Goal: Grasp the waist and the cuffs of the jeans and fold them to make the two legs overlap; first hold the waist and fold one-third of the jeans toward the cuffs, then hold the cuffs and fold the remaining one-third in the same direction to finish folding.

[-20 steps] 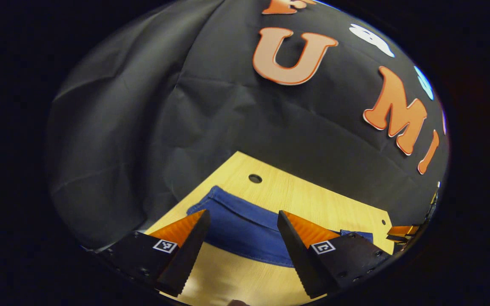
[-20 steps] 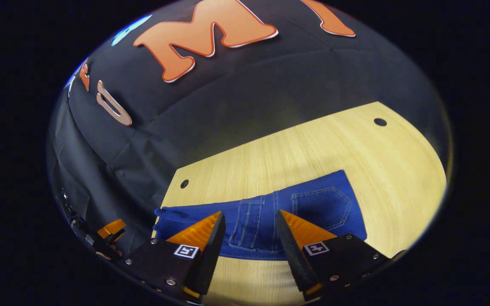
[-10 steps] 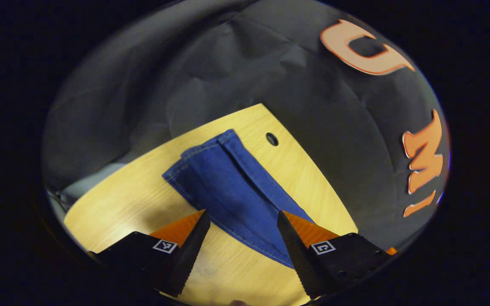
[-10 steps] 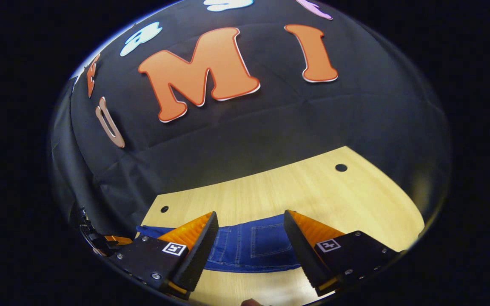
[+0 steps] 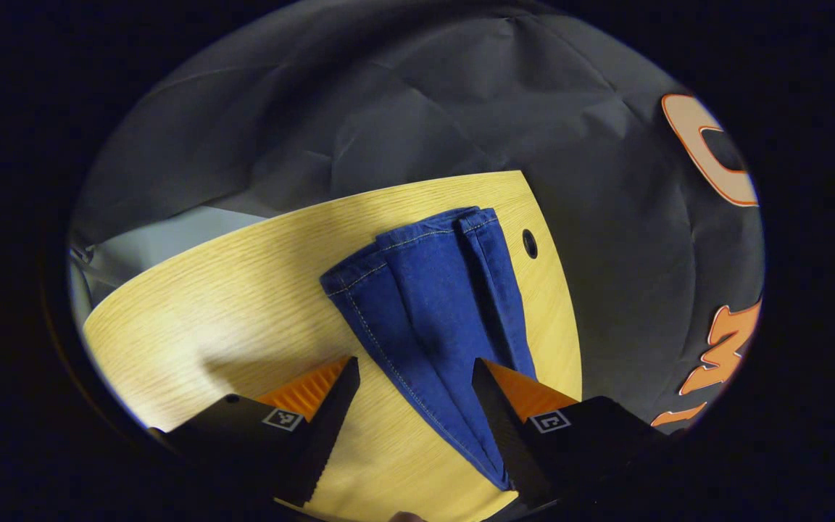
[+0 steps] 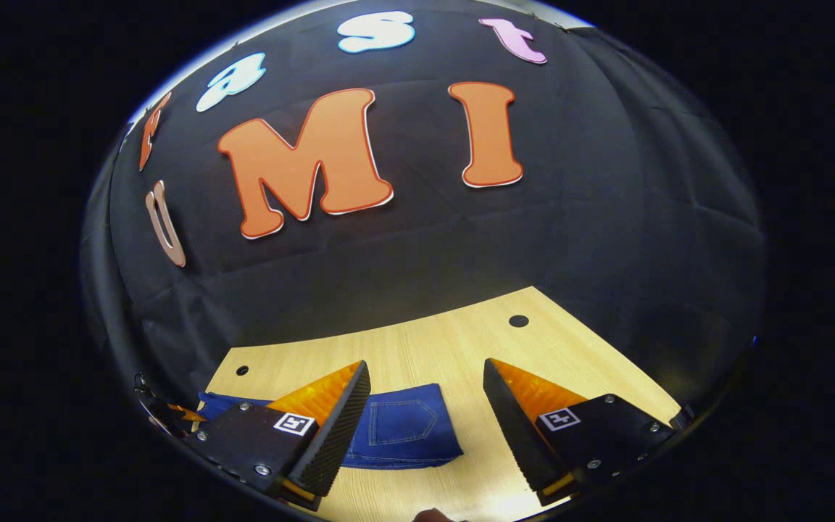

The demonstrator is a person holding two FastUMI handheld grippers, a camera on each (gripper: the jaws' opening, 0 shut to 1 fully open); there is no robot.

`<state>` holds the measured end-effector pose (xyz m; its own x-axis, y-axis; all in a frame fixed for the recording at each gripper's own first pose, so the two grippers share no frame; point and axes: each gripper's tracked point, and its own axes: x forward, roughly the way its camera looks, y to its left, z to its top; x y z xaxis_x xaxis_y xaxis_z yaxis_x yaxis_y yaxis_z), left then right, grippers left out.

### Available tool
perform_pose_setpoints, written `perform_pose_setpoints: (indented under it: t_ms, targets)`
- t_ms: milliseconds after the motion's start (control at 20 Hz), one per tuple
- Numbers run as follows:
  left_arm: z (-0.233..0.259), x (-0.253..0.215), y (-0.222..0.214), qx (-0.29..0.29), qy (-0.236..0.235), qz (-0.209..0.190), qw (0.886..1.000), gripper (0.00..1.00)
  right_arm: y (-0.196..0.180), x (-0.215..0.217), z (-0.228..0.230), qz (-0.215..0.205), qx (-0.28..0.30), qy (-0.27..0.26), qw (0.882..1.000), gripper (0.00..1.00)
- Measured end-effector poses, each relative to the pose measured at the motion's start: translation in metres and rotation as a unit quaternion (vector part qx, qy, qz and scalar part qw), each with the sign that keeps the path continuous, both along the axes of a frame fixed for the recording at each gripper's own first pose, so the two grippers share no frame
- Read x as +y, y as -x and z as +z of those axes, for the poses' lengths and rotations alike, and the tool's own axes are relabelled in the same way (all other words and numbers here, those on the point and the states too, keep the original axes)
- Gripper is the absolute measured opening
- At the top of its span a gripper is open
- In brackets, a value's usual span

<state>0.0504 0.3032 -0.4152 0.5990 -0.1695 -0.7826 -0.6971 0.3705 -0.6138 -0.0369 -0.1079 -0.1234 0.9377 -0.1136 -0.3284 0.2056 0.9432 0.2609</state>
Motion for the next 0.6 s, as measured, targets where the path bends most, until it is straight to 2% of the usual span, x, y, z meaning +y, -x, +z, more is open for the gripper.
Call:
perform_pose_setpoints:
  t_ms: [450,600]
  targets:
    - [-0.003,0.001,-0.048,-0.034,-0.002,0.012,0.999,0.91,0.003,-0.019,0.001,-0.01,0.005,-0.011,1.0,0.97]
    - [-0.013,0.005,-0.056,-0.041,-0.002,0.013,0.999,0.82,0.004,-0.023,-0.003,-0.011,0.012,-0.008,1.0,0.97]
